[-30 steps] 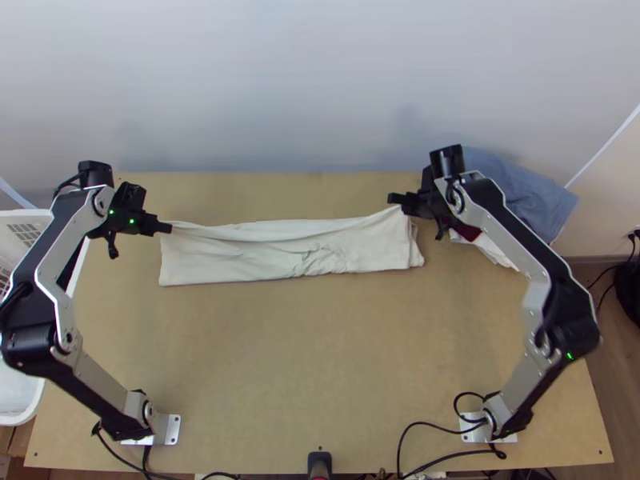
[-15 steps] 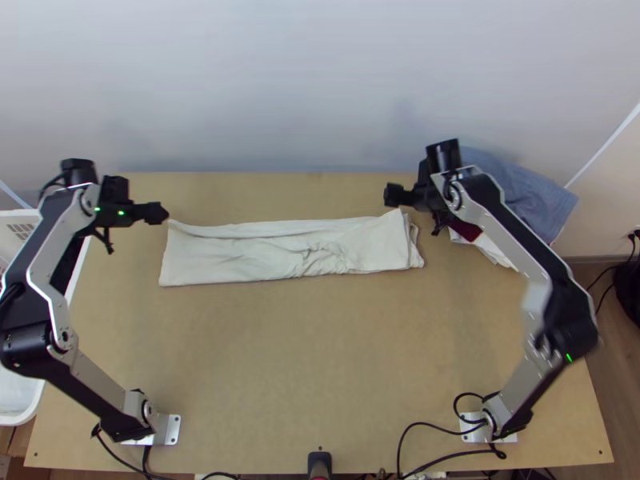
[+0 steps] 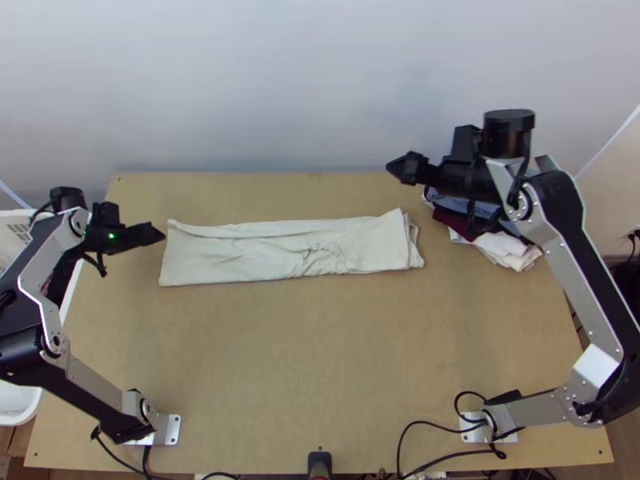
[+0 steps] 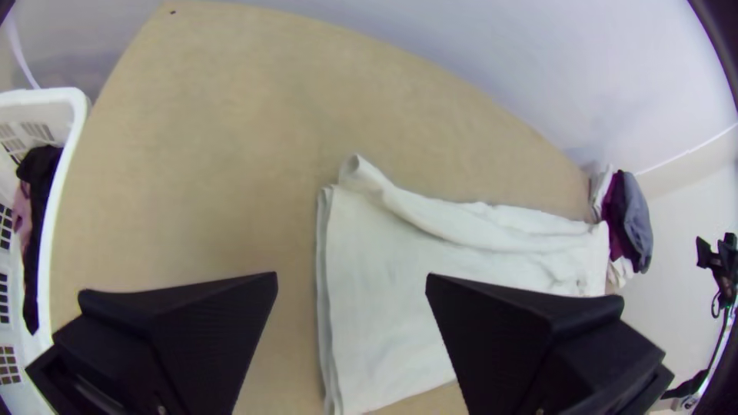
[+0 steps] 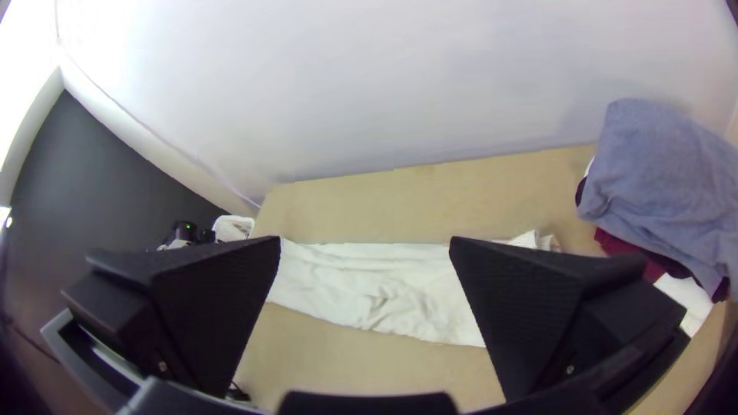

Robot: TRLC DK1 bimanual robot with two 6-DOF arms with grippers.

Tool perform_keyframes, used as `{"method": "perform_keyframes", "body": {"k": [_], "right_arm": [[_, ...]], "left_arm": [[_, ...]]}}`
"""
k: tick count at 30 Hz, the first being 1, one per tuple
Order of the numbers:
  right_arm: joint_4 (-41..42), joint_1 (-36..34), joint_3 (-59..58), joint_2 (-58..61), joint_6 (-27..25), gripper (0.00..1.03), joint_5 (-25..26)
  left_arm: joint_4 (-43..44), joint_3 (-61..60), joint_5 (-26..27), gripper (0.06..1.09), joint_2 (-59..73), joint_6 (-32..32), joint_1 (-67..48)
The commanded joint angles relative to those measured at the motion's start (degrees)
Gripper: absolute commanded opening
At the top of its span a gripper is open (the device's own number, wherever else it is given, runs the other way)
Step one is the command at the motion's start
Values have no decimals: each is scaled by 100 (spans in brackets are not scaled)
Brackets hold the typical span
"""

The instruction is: Fold the t-shirt

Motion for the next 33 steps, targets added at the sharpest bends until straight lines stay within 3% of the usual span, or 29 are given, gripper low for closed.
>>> {"method": "perform_keyframes", "body": {"k": [1,14,23,27,33], "right_arm": [[-53,-180,314,-91,482,99,-367],[-140,-479,1289,-73,1124,99,-1043],[-387,-708,2133,50,1141,99,-1140],[-474,-769,2344,94,1141,99,-1166],[-545,-778,2608,112,1141,99,-1166]], "left_arm": [[71,-245,135,99,2,70,28],[449,-561,-23,99,362,219,-315],[739,-728,-287,98,529,122,-763],[783,-754,-305,80,441,-36,-1009],[924,-781,-296,21,204,-379,-1352]]}}
